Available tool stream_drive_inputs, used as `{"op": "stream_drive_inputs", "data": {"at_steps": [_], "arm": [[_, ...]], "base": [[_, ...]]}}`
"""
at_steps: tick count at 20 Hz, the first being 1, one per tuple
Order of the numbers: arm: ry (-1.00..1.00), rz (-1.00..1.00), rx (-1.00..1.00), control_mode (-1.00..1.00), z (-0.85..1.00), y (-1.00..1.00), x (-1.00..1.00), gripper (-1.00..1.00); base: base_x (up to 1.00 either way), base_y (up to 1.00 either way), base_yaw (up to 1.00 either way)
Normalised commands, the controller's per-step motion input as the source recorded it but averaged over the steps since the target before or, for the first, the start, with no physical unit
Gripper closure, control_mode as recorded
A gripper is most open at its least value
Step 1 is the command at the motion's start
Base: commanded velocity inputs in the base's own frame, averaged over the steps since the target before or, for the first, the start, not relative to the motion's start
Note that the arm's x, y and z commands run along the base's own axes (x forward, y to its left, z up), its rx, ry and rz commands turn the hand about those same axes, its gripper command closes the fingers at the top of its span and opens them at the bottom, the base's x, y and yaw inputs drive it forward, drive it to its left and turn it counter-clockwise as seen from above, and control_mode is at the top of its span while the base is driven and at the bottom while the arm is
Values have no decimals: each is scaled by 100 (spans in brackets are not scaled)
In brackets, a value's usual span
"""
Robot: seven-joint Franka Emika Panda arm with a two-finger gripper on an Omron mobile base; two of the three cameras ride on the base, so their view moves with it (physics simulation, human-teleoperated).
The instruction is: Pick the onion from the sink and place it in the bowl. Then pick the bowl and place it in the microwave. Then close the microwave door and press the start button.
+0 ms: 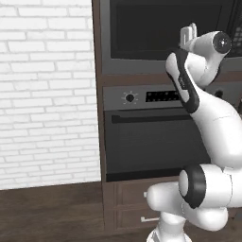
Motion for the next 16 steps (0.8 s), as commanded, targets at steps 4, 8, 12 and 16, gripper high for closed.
{"op": "stream_drive_inputs", "data": {"at_steps": [4, 8, 12, 16], "arm": [[-4, 2, 19, -100, 0, -100, -97, -100], [0, 0, 16, -100, 0, -100, -56, -100], [-1, 2, 12, -100, 1, -100, -17, -100], [-4, 2, 11, -100, 1, -100, -2, -100]], "base": [[0, 0, 0], [0, 0, 0], [0, 0, 0], [0, 0, 0]]}}
